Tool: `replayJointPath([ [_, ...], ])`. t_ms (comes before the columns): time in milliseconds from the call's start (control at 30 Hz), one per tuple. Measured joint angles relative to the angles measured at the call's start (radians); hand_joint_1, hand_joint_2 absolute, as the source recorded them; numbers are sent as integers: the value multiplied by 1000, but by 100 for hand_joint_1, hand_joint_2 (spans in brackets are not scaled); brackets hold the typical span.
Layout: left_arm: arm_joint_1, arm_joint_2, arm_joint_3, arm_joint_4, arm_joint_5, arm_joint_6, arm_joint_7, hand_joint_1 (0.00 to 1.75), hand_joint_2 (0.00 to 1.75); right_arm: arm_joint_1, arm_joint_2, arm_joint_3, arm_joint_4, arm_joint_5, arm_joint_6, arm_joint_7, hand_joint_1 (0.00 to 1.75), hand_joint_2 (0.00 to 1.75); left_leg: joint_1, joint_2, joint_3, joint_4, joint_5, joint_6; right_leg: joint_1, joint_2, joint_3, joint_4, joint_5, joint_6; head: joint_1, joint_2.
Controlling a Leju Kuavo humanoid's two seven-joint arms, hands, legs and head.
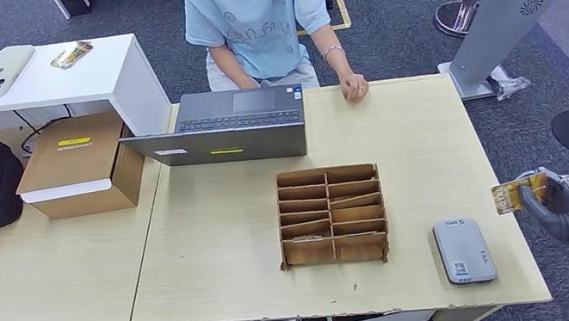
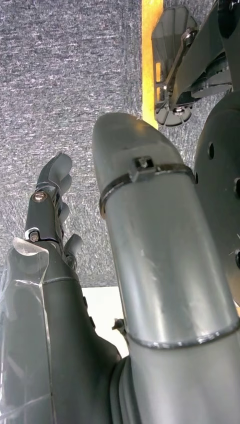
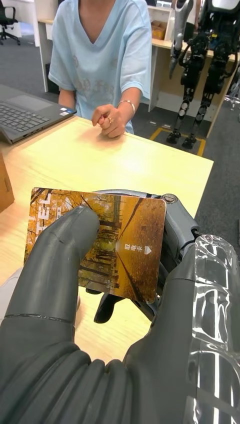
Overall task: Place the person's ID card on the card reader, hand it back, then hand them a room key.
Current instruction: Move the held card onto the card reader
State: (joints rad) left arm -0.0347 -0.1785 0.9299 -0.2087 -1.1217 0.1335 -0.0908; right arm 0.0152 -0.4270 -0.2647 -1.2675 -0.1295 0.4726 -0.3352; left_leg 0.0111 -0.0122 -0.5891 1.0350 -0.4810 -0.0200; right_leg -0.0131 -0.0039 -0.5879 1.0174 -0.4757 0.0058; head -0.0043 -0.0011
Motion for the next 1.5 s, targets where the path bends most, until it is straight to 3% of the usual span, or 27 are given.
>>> replayJointPath([
  [1500, -1, 6, 12, 0, -14, -5, -5, 0, 0, 71, 34, 49, -19, 242, -94, 57, 175, 175, 0, 0, 0, 0, 0, 0, 0, 0, 0, 0, 0, 0, 0, 0],
])
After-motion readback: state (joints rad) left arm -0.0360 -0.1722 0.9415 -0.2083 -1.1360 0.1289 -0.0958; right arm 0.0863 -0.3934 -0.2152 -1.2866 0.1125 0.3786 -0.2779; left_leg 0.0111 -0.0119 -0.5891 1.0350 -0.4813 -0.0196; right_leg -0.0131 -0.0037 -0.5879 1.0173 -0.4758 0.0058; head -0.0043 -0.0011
